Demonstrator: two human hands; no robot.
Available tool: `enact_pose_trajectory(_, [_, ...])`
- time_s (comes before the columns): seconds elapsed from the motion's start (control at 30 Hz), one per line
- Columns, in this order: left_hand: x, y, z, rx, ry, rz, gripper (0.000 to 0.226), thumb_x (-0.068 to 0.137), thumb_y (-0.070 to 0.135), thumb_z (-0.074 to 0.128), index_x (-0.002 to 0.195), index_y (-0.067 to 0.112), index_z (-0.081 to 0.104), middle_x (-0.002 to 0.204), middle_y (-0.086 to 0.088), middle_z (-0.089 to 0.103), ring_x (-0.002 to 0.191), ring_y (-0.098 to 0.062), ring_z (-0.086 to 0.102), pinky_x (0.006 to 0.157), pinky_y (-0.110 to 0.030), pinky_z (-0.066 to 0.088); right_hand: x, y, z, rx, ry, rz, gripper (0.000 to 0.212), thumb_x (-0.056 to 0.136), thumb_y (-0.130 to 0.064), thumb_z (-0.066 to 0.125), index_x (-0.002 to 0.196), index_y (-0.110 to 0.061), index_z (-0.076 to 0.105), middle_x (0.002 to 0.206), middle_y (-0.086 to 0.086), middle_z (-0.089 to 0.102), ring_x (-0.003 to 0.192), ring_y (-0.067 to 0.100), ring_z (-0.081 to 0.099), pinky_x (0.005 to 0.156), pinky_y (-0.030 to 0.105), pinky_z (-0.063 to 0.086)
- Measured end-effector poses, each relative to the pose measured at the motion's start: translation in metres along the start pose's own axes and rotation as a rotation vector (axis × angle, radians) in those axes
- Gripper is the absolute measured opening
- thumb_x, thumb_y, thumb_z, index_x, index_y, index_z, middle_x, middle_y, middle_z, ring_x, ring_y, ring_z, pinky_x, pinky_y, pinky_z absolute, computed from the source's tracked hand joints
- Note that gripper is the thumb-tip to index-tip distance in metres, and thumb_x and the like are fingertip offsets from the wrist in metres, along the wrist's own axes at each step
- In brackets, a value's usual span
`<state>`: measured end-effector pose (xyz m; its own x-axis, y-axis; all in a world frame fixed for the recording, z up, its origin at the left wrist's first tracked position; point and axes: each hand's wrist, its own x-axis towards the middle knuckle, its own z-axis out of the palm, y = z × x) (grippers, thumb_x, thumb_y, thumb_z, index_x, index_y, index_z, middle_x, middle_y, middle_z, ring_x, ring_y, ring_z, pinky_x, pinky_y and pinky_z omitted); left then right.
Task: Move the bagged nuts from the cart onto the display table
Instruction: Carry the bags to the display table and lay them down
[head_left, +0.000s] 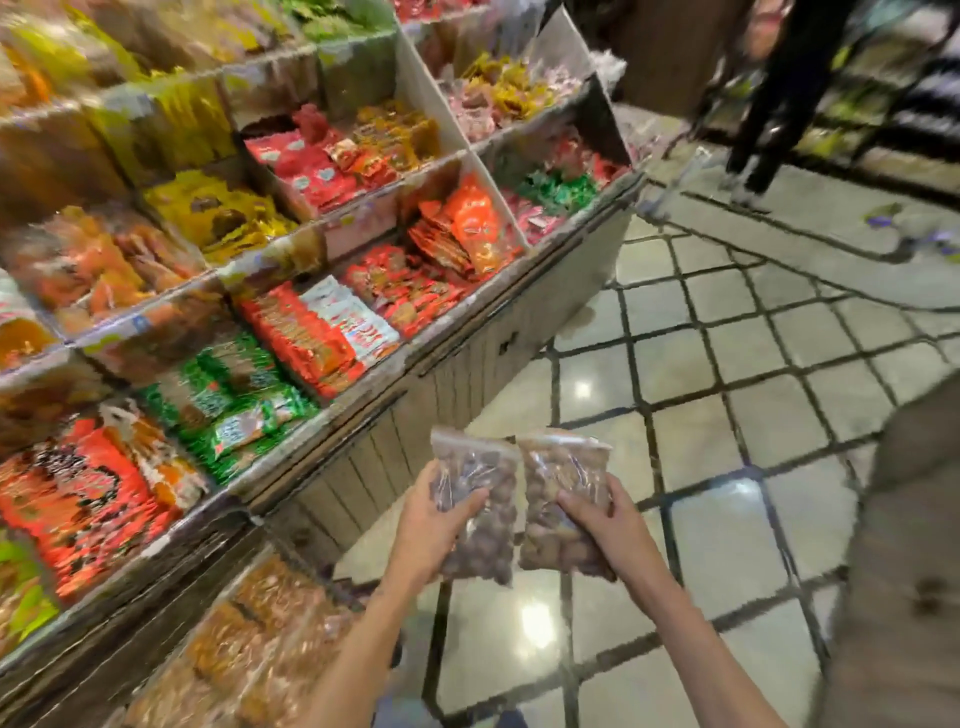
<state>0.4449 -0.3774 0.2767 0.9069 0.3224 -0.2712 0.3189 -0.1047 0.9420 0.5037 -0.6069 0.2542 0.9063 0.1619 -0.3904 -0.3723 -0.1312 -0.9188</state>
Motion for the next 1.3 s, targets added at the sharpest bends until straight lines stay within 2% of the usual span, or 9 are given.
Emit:
enact_pose_trajectory(0.17, [0.056,0.036,0.086,0.032,-0.163,0.076,0.041,0.089,0.019,0.083,0.121,0.026,0.06,0.107,0.016,0.071,0.096,0.008,0.07,0.074,-0.005,0.051,0.025,-0.008,-0.086,0.104,0.153,-0.018,0.061,0.081,-0.041,0.089,0.136,-0.03,0.063,0.123,0.002,0.079,0.105,0.019,0.08,0.081,0.034,0.065])
enact_pose_trajectory(0.27, [0.095,0.057,0.141,0.065,-0.266,0.112,0.038,0.09,0.018,0.082,0.122,0.019,0.062,0.107,0.012,0.073,0.098,0.004,0.071,0.075,-0.005,0.049,0.043,-0.013,-0.133,0.134,0.251,-0.04,0.05,0.09,-0.028,0.084,0.135,-0.025,0.064,0.12,0.002,0.08,0.106,0.021,0.079,0.082,0.033,0.065])
enact_pose_trajectory(0.53, [0.214,0.118,0.297,0.063,-0.583,0.182,0.03,0.092,0.023,0.079,0.117,0.023,0.063,0.106,0.004,0.076,0.087,0.009,0.072,0.068,-0.008,0.053,0.117,-0.037,-0.252,0.2,0.533,-0.022,0.049,0.089,-0.031,0.086,0.13,-0.029,0.061,0.122,0.001,0.077,0.099,0.012,0.079,0.072,0.019,0.061])
enact_pose_trajectory(0.63, [0.26,0.146,0.351,0.08,-0.669,0.185,0.035,0.091,0.029,0.08,0.121,0.026,0.063,0.108,0.006,0.075,0.092,0.005,0.073,0.068,-0.011,0.055,0.148,-0.048,-0.293,0.242,0.608,-0.003,0.062,0.083,-0.042,0.089,0.137,-0.033,0.058,0.127,-0.002,0.076,0.106,0.017,0.079,0.085,0.033,0.065])
enact_pose_trajectory(0.83, [0.351,0.194,0.461,0.128,-0.839,0.185,0.049,0.088,0.039,0.083,0.132,0.032,0.061,0.117,0.007,0.077,0.103,-0.01,0.076,0.089,-0.039,0.064,0.216,-0.08,-0.369,0.338,0.785,-0.001,0.091,0.061,-0.065,0.096,0.139,-0.035,0.059,0.126,-0.003,0.077,0.109,0.021,0.078,0.098,0.051,0.062])
enact_pose_trajectory(0.93, [0.388,0.214,0.516,0.131,-0.876,0.176,0.052,0.086,0.041,0.083,0.132,0.032,0.061,0.117,0.006,0.076,0.104,-0.014,0.076,0.09,-0.045,0.064,0.246,-0.094,-0.406,0.367,0.848,0.001,0.074,0.073,-0.052,0.094,0.137,-0.034,0.06,0.124,-0.002,0.078,0.107,0.02,0.079,0.099,0.052,0.062])
enact_pose_trajectory(1.1, [0.449,0.241,0.614,0.127,-0.894,0.167,0.046,0.088,0.034,0.082,0.129,0.028,0.061,0.117,0.005,0.075,0.107,-0.015,0.074,0.092,-0.039,0.062,0.309,-0.106,-0.481,0.374,0.897,-0.004,0.072,0.075,-0.051,0.091,0.137,-0.032,0.059,0.122,-0.002,0.079,0.105,0.02,0.08,0.099,0.053,0.062])
enact_pose_trajectory(1.2, [0.482,0.261,0.676,0.134,-0.887,0.2,0.041,0.09,0.035,0.081,0.122,0.036,0.056,0.115,0.012,0.07,0.103,-0.005,0.07,0.082,-0.021,0.056,0.355,-0.114,-0.537,0.4,0.894,-0.027,0.079,0.071,-0.055,0.092,0.139,-0.033,0.058,0.122,-0.001,0.079,0.104,0.02,0.08,0.095,0.051,0.064])
enact_pose_trajectory(1.3, [0.516,0.286,0.739,0.142,-0.873,0.194,0.042,0.09,0.037,0.08,0.124,0.032,0.056,0.116,0.012,0.069,0.105,-0.007,0.068,0.086,-0.024,0.056,0.398,-0.131,-0.595,0.419,0.893,-0.047,0.057,0.087,-0.034,0.085,0.137,-0.03,0.057,0.12,0.001,0.078,0.097,0.017,0.081,0.076,0.035,0.067])
